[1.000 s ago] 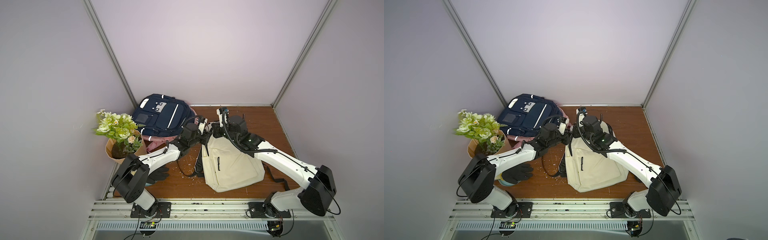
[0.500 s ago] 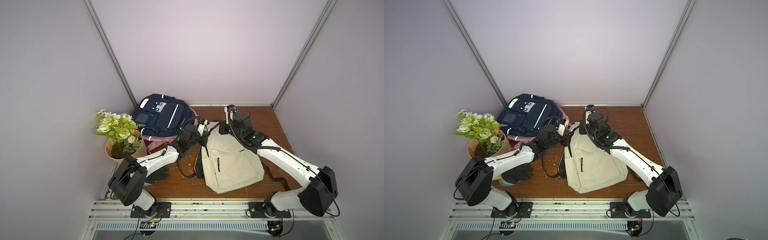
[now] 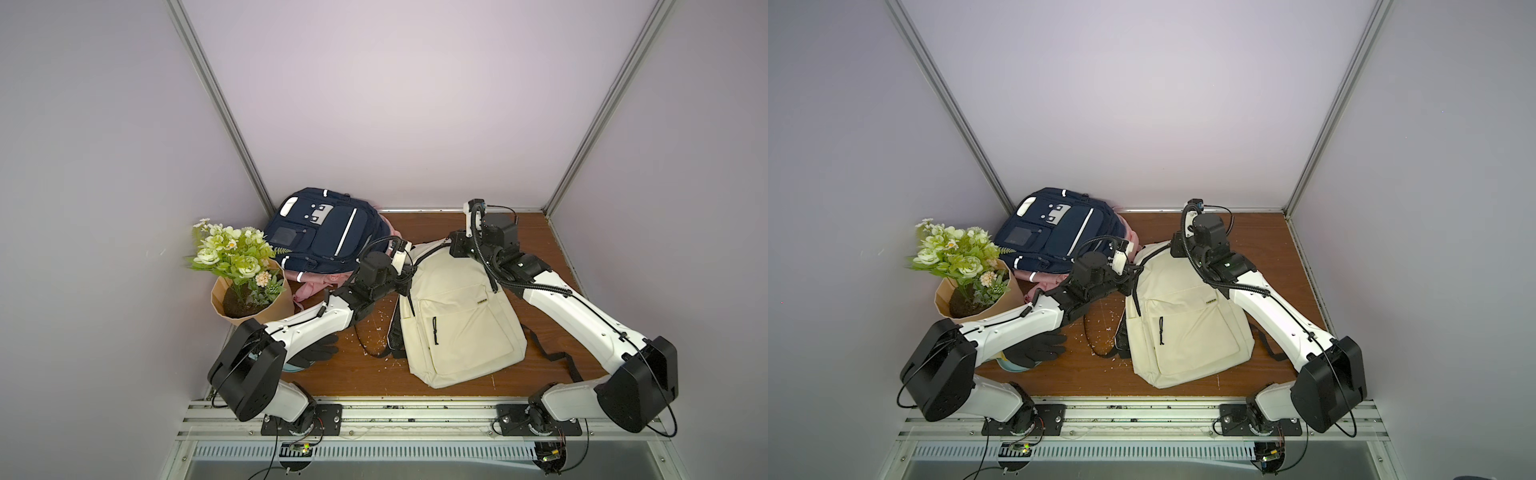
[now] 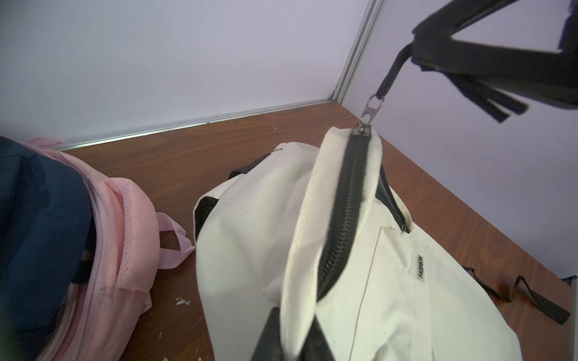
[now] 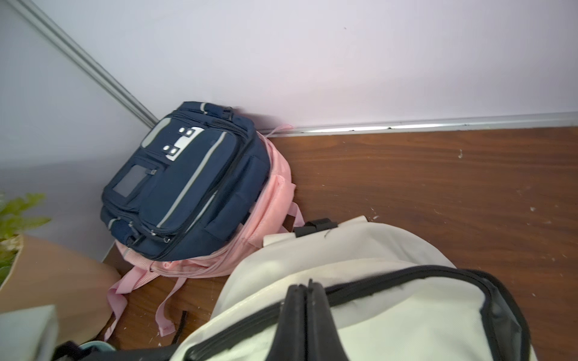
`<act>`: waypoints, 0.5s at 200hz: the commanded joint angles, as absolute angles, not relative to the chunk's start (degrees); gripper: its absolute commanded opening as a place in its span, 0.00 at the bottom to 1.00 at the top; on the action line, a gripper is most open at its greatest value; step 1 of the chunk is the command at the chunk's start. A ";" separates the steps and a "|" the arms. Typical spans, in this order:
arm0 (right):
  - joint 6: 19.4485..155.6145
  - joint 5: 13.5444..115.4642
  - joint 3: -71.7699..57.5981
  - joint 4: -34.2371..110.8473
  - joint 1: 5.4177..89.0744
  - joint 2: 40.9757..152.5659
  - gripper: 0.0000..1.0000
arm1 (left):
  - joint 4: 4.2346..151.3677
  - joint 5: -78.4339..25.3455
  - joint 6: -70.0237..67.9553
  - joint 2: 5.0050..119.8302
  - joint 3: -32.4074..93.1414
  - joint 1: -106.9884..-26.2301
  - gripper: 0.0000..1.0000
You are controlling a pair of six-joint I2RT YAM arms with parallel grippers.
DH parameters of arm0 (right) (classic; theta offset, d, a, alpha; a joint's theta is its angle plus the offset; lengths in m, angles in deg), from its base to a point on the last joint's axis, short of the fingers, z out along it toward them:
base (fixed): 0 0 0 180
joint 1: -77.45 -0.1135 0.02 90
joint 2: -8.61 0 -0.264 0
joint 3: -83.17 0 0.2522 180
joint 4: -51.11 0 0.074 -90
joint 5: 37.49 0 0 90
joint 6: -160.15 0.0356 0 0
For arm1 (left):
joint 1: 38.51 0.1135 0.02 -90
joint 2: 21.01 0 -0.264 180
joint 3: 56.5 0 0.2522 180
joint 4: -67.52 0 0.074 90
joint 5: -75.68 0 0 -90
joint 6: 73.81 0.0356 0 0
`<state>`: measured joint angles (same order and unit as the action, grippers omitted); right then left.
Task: Zip up the backpack
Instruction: Zip the zipper on the backpack.
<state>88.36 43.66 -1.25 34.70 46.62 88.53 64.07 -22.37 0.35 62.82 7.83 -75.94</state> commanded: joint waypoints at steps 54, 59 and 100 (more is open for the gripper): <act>85.70 50.06 -0.71 45.81 41.04 82.60 0.00 | 66.52 -23.50 2.88 65.74 18.57 -75.78 0.88; 85.76 50.15 -0.42 46.18 40.94 82.28 0.00 | 66.68 -23.87 2.95 66.13 18.99 -75.78 0.88; 86.14 51.21 0.57 46.95 40.76 80.58 0.00 | 67.09 -25.19 2.57 68.07 20.12 -75.78 0.55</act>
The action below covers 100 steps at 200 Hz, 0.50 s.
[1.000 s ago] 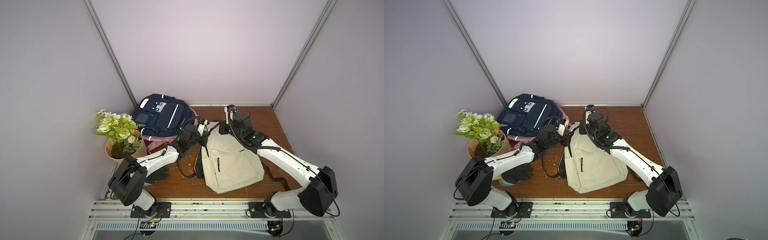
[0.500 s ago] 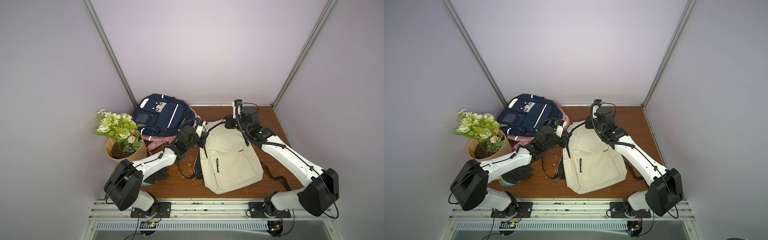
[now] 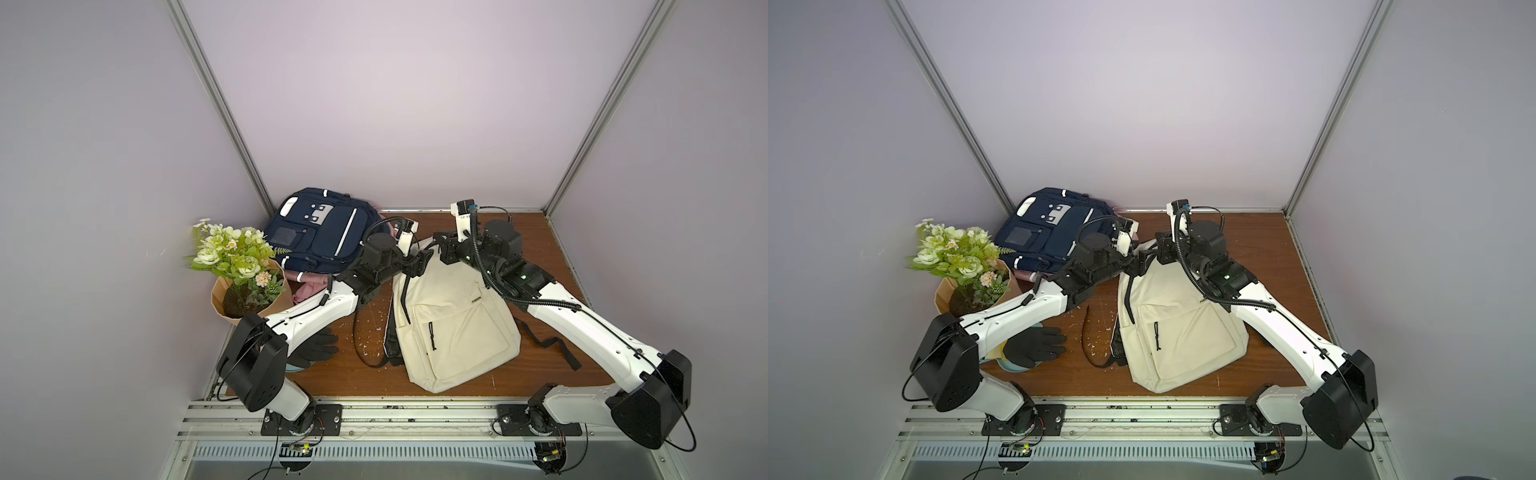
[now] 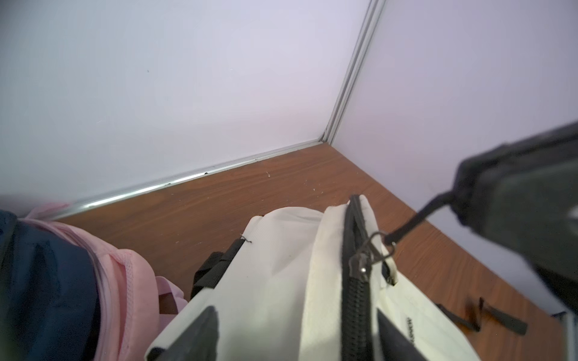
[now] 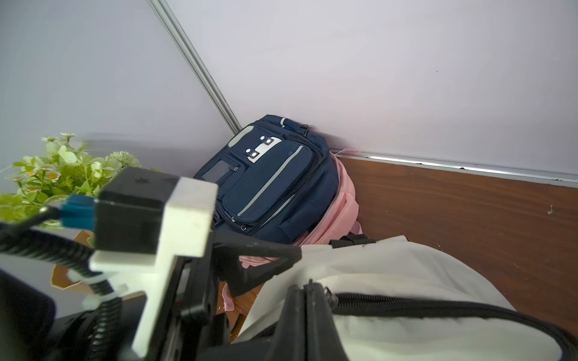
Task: Zip up the backpack
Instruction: Zip the zipper on the backpack.
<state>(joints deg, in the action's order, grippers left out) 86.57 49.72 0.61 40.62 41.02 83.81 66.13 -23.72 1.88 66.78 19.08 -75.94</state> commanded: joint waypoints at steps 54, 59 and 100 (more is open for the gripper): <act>88.09 35.55 -0.12 39.89 42.67 81.73 0.00 | 65.29 -24.86 2.23 64.96 16.92 -75.86 0.14; 88.59 35.22 -0.04 39.51 43.35 81.89 0.00 | 65.14 -24.79 2.24 64.51 16.50 -75.86 0.12; 92.79 35.76 1.81 37.80 50.91 82.77 0.00 | 63.44 -23.61 1.95 60.69 12.64 -75.95 0.07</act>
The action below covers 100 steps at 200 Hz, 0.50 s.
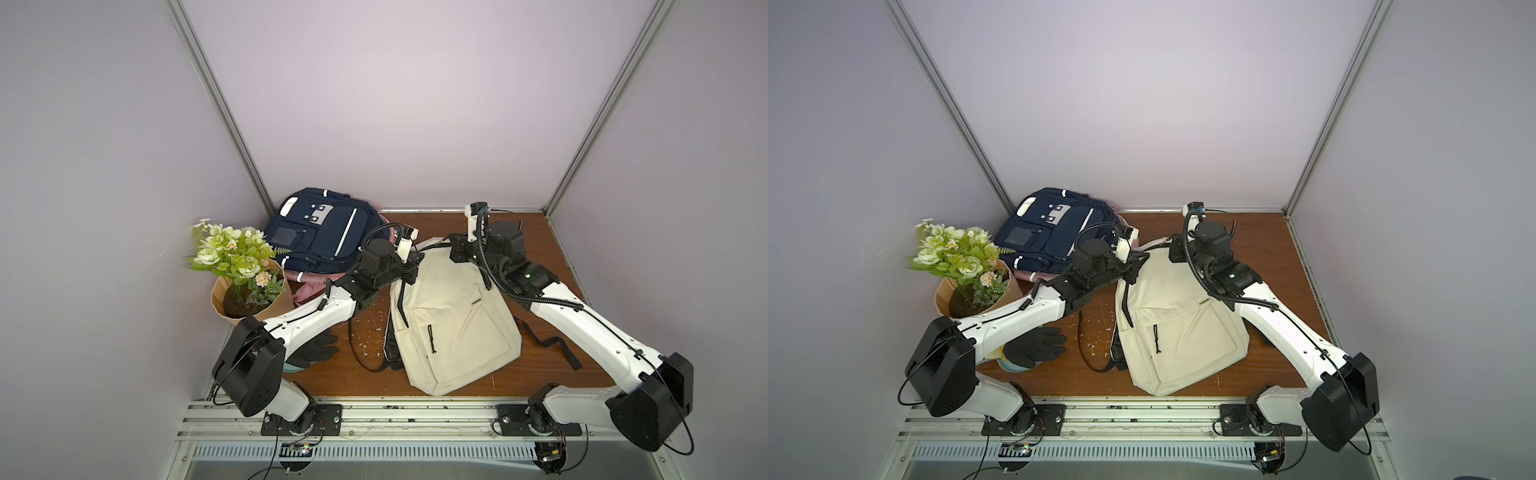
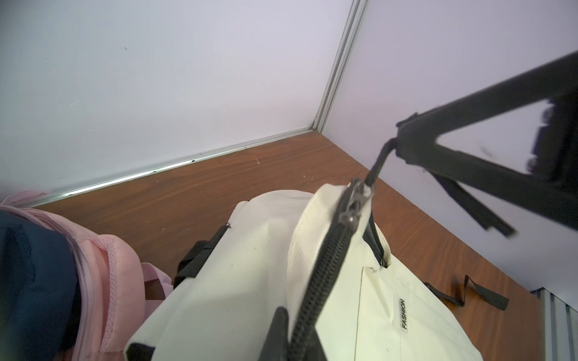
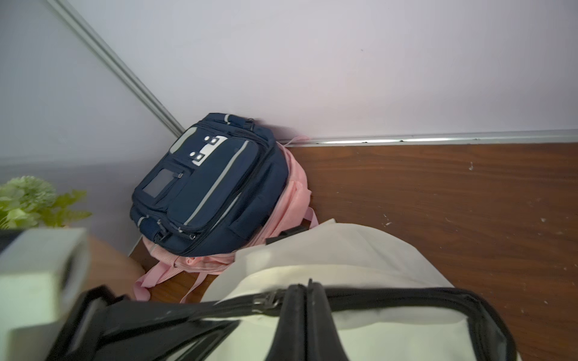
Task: Zip up the backpack
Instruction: Zip the zipper on the backpack.
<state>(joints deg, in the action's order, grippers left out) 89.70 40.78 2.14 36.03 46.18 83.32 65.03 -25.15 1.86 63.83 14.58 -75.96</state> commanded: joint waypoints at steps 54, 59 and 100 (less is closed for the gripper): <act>90.81 44.60 2.00 41.18 50.73 81.70 0.00 | 64.85 -23.01 2.74 61.66 14.41 -75.95 0.19; 90.61 45.16 1.99 41.73 50.21 81.54 0.00 | 64.93 -23.07 2.74 61.92 14.91 -75.95 0.25; 88.94 48.63 0.91 44.55 45.38 80.13 0.00 | 69.89 -24.28 5.28 66.79 23.69 -75.95 0.81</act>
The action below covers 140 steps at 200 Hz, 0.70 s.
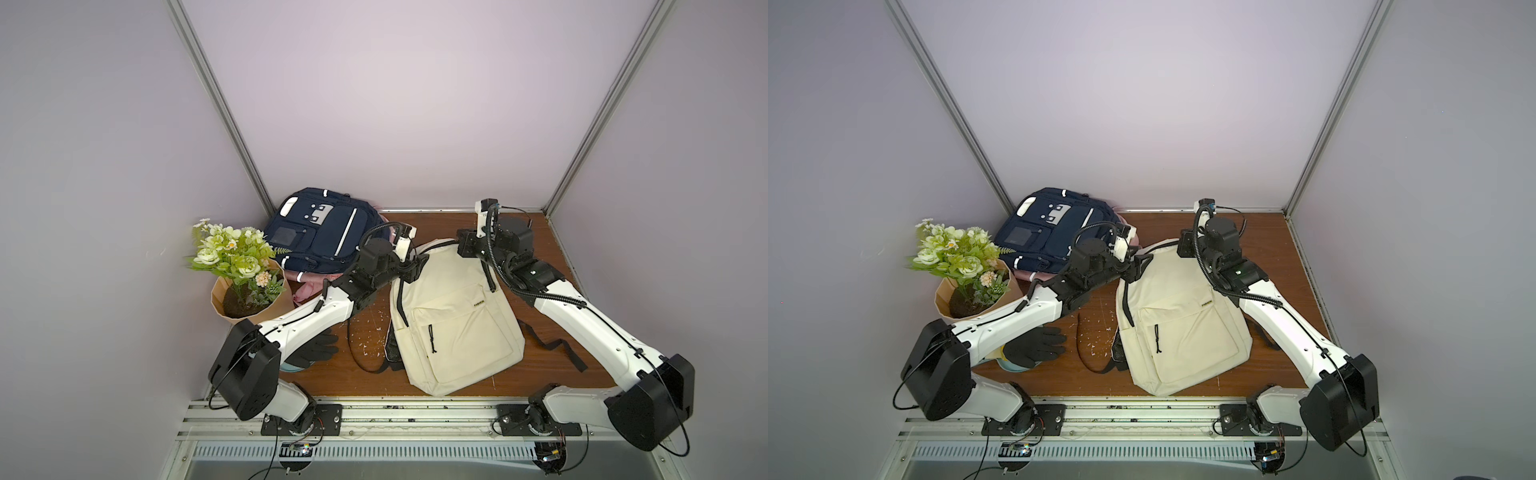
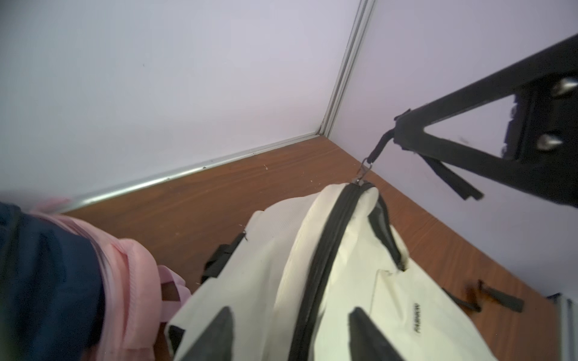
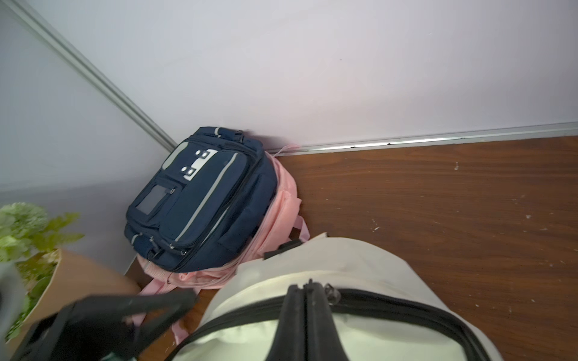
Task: Zip up the backpack
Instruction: Zip the zipper on the backpack.
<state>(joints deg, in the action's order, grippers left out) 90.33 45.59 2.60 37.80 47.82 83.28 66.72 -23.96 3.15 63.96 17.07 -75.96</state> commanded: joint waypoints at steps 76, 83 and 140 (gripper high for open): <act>89.63 48.72 0.93 45.05 44.42 76.13 0.00 | 73.28 -33.91 8.49 74.12 32.17 -75.78 0.85; 89.51 48.32 1.15 45.02 44.42 75.74 0.00 | 73.13 -34.57 8.62 74.01 31.85 -75.76 0.80; 91.14 41.21 1.47 42.21 44.52 75.83 0.00 | 72.22 -36.51 9.18 73.07 30.14 -75.87 0.22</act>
<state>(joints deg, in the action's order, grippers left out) 89.79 46.96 2.64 38.33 44.52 78.10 71.24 -36.01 8.09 73.68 31.11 -75.98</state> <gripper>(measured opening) 0.058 0.294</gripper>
